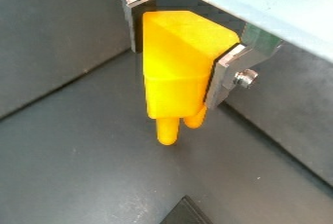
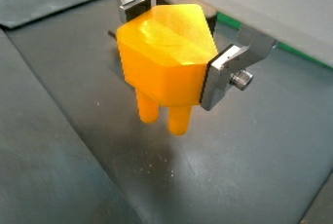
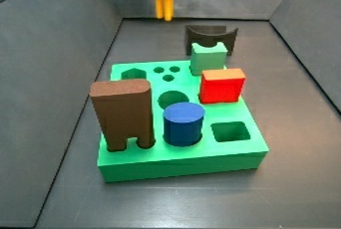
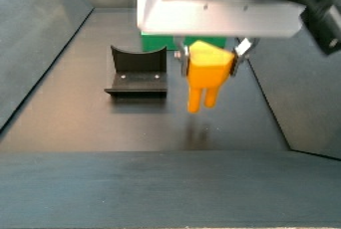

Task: Pick up the 3 prong object. Move up. Move to above the board. Insert the 3 prong object.
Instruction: Move to above the board.

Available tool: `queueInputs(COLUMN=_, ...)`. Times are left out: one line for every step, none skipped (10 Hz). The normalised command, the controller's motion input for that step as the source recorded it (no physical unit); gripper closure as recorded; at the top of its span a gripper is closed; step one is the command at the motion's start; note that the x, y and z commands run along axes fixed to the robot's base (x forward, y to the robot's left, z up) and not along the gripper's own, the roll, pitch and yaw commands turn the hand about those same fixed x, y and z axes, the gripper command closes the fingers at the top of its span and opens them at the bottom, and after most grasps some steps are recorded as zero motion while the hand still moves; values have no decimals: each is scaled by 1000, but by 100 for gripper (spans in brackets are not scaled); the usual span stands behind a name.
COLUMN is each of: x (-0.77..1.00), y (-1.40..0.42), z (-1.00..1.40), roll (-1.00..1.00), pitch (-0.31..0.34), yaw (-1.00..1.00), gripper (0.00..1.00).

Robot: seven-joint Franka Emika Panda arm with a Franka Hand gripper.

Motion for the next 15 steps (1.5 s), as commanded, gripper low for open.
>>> queueInputs(x=-59, y=197, z=1000, roll=-12, pitch=167, yaw=-495, gripper=100)
queueInputs(x=-58, y=197, z=1000, roll=-26, pitch=161, yaw=-456, gripper=100)
queueInputs(x=-51, y=186, z=1000, roll=-55, pitch=136, yaw=-345, gripper=100)
queueInputs(x=-46, y=176, z=1000, roll=-51, pitch=118, yaw=-238, gripper=100)
queueInputs(x=-42, y=167, z=1000, roll=-35, pitch=102, yaw=-143, gripper=100)
queueInputs(x=-39, y=161, z=1000, roll=-23, pitch=95, yaw=-100, gripper=100)
queueInputs(x=-37, y=155, z=1000, roll=-22, pitch=92, yaw=-83, gripper=100)
queueInputs(x=-31, y=142, z=1000, roll=-22, pitch=86, yaw=-51, gripper=100)
queueInputs(x=-26, y=133, z=1000, roll=-17, pitch=84, yaw=-41, gripper=100)
queueInputs(x=-24, y=125, z=1000, roll=-10, pitch=87, yaw=-37, gripper=100)
queueInputs(x=-22, y=118, z=1000, roll=-6, pitch=85, yaw=-34, gripper=100)
queueInputs(x=-16, y=102, z=1000, roll=1, pitch=89, yaw=-22, gripper=100)
queueInputs(x=-11, y=90, z=1000, roll=5, pitch=93, yaw=-17, gripper=100)
queueInputs(x=-8, y=75, z=934, roll=12, pitch=95, yaw=-12, gripper=100)
queueInputs(x=-6, y=59, z=826, roll=15, pitch=97, yaw=-8, gripper=100)
